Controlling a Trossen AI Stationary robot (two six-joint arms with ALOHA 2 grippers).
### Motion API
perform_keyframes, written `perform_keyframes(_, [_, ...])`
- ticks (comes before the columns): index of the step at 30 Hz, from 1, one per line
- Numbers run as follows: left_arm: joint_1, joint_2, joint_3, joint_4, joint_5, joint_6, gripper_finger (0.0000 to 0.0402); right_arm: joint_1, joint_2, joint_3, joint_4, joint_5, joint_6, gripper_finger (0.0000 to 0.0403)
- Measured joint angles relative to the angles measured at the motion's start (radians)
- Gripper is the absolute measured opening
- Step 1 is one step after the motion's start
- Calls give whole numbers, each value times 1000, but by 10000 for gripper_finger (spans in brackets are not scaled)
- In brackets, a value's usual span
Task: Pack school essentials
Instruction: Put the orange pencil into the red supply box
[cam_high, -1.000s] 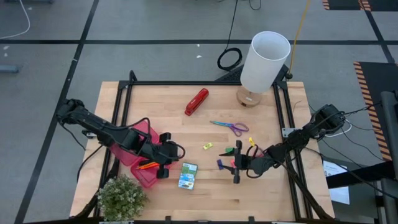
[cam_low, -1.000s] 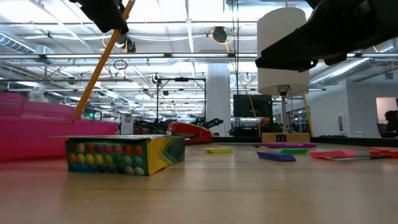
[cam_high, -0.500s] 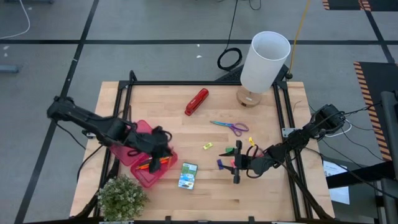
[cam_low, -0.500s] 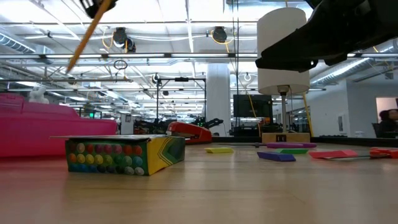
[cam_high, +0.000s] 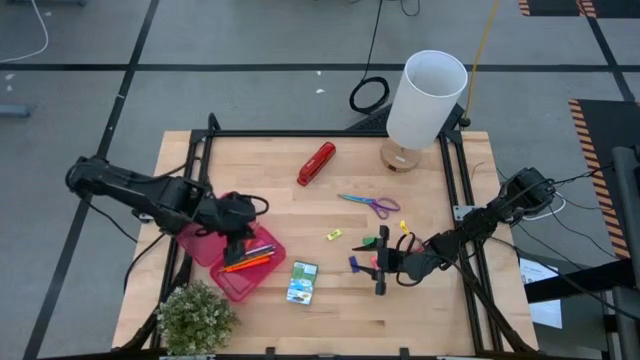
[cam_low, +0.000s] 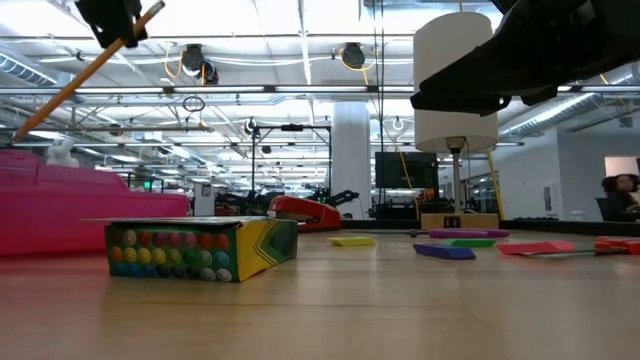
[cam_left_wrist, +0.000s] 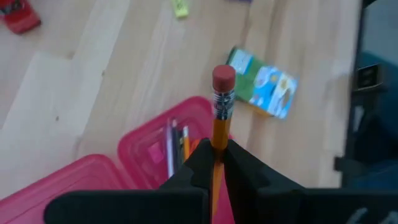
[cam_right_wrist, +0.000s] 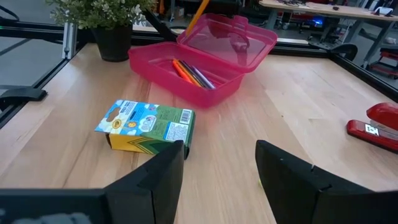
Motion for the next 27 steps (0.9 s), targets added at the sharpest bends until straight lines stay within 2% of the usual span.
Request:
perform_keyframes(12, [2, 168, 0, -2, 66, 41, 24, 0, 0, 0, 0, 1, 5, 192])
perform_keyframes(16, [7, 208, 0, -3, 71, 50, 36, 0, 0, 0, 0, 0, 4, 192])
perform_keyframes(27, [-13, 303, 0, -70, 94, -30, 48, 0, 0, 0, 0, -1, 11, 192])
